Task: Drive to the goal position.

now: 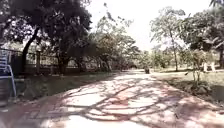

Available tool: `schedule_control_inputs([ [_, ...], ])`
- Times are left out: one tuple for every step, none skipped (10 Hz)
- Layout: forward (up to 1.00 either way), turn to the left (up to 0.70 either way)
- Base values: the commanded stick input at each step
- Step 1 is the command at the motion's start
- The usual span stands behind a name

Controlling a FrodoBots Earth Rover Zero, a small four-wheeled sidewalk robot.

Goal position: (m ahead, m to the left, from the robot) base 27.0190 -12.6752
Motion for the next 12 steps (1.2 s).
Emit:
schedule_control_inputs([
  [0.7,0.0],
  [0.7,0.0],
  [0.7,0.0],
  [0.7,0.0],
  [0.7,0.0],
  [0.7,0.0],
  [0.7,0.0],
  [0.7,0.0],
  [0.7,0.0],
  [0.7,0.0],
  [0.7,0.0],
  [0.7,0.0],
])
